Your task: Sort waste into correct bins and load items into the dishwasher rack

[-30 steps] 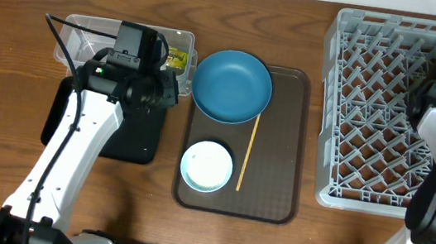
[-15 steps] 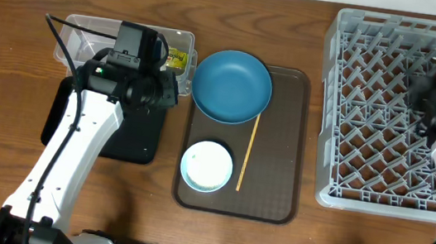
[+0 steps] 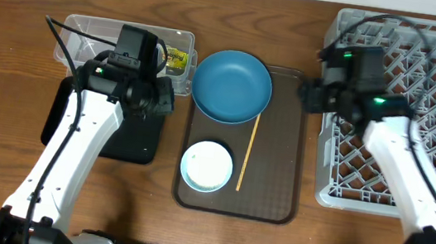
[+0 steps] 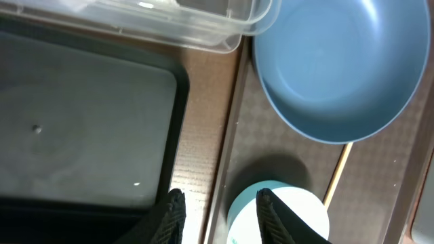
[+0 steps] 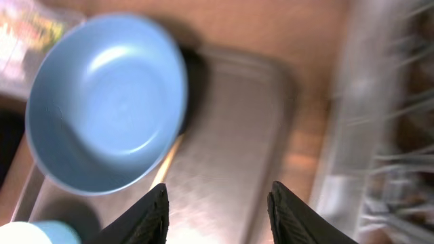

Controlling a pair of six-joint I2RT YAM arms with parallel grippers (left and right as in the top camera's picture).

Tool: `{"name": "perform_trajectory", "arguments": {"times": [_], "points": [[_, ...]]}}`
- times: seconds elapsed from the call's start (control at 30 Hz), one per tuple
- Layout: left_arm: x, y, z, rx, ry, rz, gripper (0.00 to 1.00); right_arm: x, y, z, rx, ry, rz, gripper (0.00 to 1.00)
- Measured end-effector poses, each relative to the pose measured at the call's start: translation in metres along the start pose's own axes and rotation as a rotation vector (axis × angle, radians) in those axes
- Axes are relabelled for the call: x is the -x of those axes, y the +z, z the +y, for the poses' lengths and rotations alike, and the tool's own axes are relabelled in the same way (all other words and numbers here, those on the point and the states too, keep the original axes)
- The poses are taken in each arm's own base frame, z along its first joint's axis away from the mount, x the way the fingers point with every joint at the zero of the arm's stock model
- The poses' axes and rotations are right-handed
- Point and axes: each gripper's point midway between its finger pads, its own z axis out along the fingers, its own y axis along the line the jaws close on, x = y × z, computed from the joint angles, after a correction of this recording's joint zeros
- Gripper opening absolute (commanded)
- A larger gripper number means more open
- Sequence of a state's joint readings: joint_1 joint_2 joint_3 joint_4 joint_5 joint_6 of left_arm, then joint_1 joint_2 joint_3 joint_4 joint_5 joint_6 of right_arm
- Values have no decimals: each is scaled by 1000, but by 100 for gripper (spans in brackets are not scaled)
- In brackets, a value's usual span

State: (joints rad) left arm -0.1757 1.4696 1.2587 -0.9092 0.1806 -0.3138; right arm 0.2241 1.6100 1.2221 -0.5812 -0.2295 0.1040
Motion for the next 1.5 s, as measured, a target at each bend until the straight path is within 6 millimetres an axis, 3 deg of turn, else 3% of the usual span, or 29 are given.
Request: {"name": "perform_trajectory", "arguments": {"times": [0.13,0.3,0.47,0.6,0.8,1.0,1.13,1.23,1.4,1.5], "points": [[-5,0,2,10,-3,22,38,-35,17,31,30,-19,136,51],[-6,0,3,14,-3,24,37,-79,16,74,66,-80,289,51],[-16,0,5,27,-4,61,36,-110,10,90,19,-70,386,54],[-26,1,-1,29,24,93,36,-123,4,71,-123,-3,428,54],[-46,3,-32,2,135,123,36,-126,-6,39,-293,43,431,57],[-69,10,-62,-19,211,162,37,-97,-39,9,-361,122,297,60],[-83,27,-75,-12,217,201,36,-76,-73,-19,-393,224,180,65],[-94,43,-81,-2,231,234,37,-72,-93,-42,-432,294,137,66],[-110,67,-97,9,268,275,37,-81,-106,-66,-484,364,159,69],[-119,80,-102,20,276,298,37,-83,-107,-69,-491,369,168,69]]}}
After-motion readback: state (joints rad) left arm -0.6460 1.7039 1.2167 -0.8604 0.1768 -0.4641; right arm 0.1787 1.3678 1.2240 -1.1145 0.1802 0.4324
